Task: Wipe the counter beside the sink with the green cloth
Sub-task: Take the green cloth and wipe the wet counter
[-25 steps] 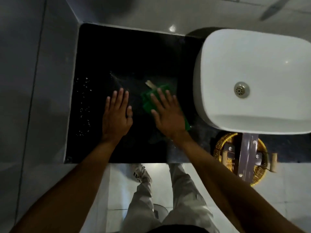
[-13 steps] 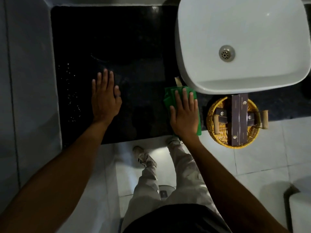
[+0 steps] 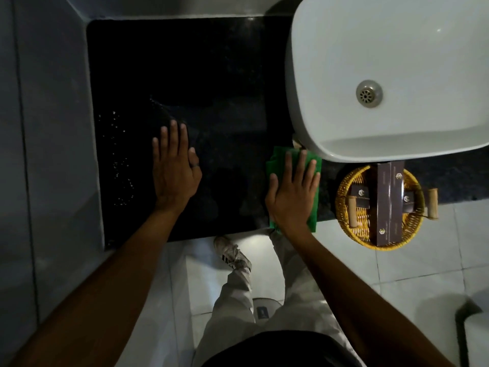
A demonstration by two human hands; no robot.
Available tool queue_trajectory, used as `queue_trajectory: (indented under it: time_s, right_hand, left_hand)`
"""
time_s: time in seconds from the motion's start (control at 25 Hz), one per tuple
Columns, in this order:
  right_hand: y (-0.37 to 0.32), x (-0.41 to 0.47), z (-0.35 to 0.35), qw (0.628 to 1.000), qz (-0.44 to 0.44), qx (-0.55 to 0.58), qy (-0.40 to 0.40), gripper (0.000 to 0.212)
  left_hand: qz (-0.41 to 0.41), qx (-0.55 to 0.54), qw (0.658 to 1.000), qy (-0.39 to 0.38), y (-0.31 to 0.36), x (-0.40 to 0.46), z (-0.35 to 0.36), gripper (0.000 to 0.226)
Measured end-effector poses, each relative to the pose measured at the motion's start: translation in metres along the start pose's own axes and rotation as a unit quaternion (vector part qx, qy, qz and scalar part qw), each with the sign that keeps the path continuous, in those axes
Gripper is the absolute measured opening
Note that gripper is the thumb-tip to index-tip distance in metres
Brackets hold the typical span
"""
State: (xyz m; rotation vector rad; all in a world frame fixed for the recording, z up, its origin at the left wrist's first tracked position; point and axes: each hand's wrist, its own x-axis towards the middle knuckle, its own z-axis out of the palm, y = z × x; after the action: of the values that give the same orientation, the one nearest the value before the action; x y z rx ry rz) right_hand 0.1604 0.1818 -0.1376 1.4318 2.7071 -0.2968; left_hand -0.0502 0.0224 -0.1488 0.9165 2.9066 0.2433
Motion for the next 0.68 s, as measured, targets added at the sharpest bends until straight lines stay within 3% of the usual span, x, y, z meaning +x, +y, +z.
queue_trajectory:
  time_s: [0.44, 0.56, 0.68]
  right_hand:
    - [-0.215, 0.2, 0.003, 0.996, -0.064, 0.063, 0.009, 0.069]
    - [-0.267, 0.173, 0.0, 0.989, -0.121, 0.085, -0.025, 0.069]
    - [-0.261, 0.14, -0.013, 0.966, -0.188, 0.149, -0.094, 0.066]
  left_hand:
    - [0.004, -0.005, 1.0, 0.021, -0.008, 0.007, 0.01, 0.06]
    - [-0.026, -0.165, 0.984, 0.057, -0.003, 0.001, -0.001, 0.057]
    - [-0.094, -0.296, 0.941, 0.136, -0.004, -0.003, -0.024, 0.048]
